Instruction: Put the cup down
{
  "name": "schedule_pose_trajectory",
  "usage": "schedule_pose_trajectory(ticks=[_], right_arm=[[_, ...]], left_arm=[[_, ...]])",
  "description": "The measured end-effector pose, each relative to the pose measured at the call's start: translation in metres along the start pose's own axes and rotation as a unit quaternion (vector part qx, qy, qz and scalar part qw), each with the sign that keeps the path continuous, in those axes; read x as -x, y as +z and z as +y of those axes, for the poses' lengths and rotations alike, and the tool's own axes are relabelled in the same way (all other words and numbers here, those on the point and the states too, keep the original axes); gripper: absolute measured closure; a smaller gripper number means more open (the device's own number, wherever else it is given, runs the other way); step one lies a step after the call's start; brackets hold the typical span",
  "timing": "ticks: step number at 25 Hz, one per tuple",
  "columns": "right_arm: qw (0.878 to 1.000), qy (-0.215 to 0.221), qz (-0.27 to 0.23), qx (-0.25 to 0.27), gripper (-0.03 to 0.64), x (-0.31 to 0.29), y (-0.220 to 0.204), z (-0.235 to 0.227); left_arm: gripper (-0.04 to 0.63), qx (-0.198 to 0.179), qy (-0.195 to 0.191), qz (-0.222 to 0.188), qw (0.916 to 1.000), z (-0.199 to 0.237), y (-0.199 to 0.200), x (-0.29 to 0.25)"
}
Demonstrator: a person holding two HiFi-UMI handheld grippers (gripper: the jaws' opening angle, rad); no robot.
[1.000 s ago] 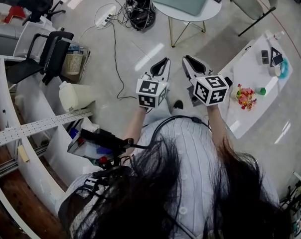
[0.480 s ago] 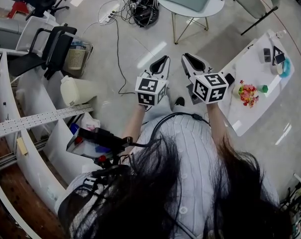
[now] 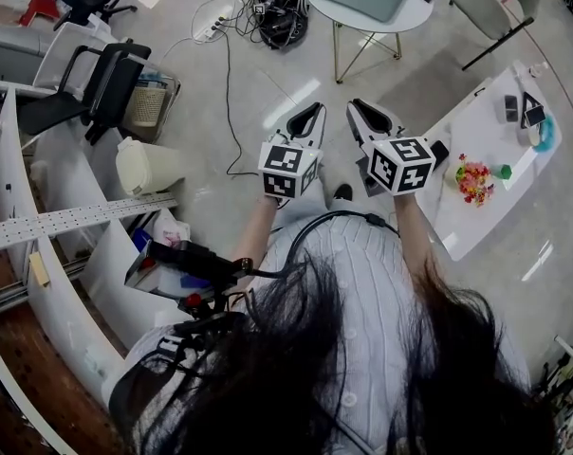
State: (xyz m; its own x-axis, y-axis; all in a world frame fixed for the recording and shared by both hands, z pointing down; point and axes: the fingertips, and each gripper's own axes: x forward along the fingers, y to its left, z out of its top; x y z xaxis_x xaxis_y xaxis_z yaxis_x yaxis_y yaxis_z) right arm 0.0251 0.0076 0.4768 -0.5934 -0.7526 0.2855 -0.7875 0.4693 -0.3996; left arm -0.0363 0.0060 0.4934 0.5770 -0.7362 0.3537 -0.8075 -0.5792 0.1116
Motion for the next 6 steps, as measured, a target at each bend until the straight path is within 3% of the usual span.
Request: schedule_pose_trajectory(ticks=[6], right_arm=[[1.000,0.003,0.002,0.003,0.555,-0.0033,0.0015,0.0010]], left_arm=[[0.577,0.002,0.003,-0.001,1.0000,0.0046,0.0011,-0.0022]])
